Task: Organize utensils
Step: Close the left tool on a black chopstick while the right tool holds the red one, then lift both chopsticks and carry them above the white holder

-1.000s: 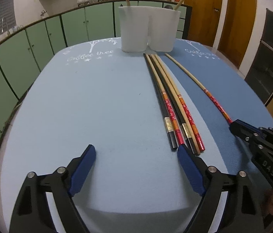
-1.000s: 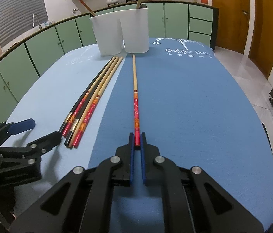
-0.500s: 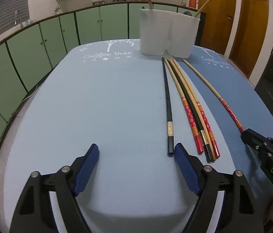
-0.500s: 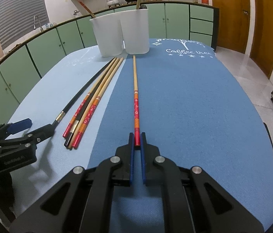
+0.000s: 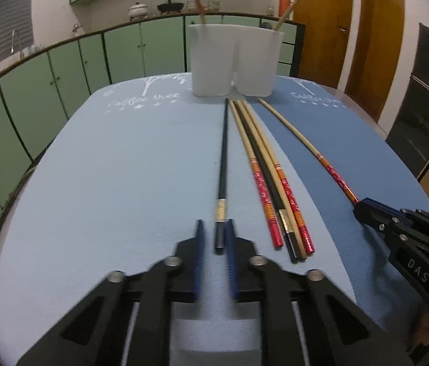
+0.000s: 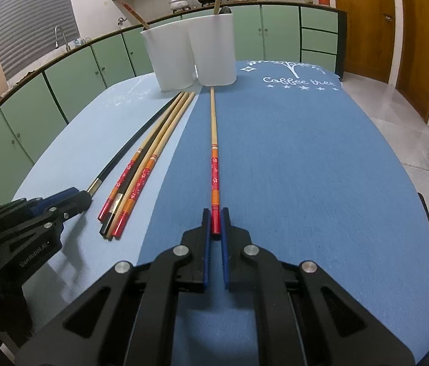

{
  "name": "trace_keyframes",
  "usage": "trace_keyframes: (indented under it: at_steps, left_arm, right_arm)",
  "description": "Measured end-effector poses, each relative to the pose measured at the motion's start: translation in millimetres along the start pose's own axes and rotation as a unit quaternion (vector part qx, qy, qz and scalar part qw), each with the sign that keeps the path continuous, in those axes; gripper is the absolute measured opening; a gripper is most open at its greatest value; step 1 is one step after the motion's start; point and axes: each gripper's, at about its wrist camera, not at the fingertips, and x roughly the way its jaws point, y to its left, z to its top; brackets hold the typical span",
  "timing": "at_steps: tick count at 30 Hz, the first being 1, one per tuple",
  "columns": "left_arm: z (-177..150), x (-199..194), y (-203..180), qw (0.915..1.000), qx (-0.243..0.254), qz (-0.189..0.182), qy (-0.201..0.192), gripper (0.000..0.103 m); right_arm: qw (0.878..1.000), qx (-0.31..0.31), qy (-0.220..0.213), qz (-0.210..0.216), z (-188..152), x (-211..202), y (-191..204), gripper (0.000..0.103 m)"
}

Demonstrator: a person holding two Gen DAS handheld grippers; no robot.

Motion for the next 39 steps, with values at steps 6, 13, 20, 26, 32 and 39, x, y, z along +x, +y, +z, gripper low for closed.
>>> trace_keyframes:
  at_steps: [6,13,20,26,32,39]
  left_arm:
    - [1,-9,2,1.0000,-0.005,-0.005,-0.003,0.006]
    - [24,-50,6,0.9991,0.007,-0.007,-0.041,0.006]
    - [63,-95,12,0.9952,0.008,-0.013,-0.097,0.006]
    - [97,-119,11,0.9904,0.019,-0.022,-0.135,0.006]
    - [122,-121,15,0.9891,0.014,-0.037,-0.142,0.006]
    - [137,-120,15,0.9885,0.022,-0.045,-0.142,0.006]
  right_arm:
    - [1.000,-0.005,0.004,0.005,6,-10,-4,0.005]
    - [0.999,-0.011,-0.034,0.009,32,-44,-8,0.005]
    - [0.996,-0.026,-0.081,0.014,69,-85,-8,0.005]
    - [0.994,-0.027,-0.103,0.035,110,-112,-11,0.005]
    - [0.992,-0.023,-0.106,0.063,148,-129,-11,0.005]
    - [0.993,-0.054,-0.087,0.057,177,-121,-3,0.005]
